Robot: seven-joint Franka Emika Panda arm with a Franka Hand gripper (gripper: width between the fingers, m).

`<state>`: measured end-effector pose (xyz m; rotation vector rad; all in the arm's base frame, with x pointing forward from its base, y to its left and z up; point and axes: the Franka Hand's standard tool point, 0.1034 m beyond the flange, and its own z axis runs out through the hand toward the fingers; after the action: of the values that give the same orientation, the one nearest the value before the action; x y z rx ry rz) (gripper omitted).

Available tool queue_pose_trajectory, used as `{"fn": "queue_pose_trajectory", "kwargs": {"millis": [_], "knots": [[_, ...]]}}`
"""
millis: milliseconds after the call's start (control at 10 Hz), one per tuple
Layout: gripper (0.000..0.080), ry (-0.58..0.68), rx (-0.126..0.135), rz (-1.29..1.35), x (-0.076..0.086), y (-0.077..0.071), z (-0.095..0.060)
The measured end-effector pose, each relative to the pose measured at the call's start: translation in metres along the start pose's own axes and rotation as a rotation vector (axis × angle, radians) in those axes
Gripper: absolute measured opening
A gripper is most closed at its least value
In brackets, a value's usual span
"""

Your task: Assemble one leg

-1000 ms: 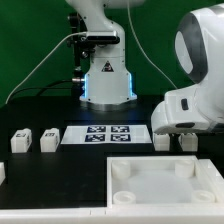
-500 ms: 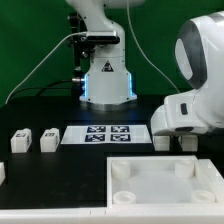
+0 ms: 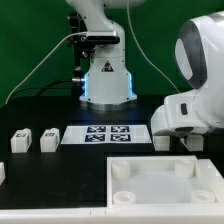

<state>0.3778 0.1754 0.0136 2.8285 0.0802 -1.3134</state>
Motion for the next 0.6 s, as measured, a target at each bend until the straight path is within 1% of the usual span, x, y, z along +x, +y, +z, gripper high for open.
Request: {"fn": "queue_pose_trajectory", "kwargs": {"millis": [500,600], "knots": [[0.0289,0.001,0.001,-0.003,0.0,0.001,-0.001],[0.0289,-0.005,-0.003,-0.04,-0.004,0.008,-0.013]]}}
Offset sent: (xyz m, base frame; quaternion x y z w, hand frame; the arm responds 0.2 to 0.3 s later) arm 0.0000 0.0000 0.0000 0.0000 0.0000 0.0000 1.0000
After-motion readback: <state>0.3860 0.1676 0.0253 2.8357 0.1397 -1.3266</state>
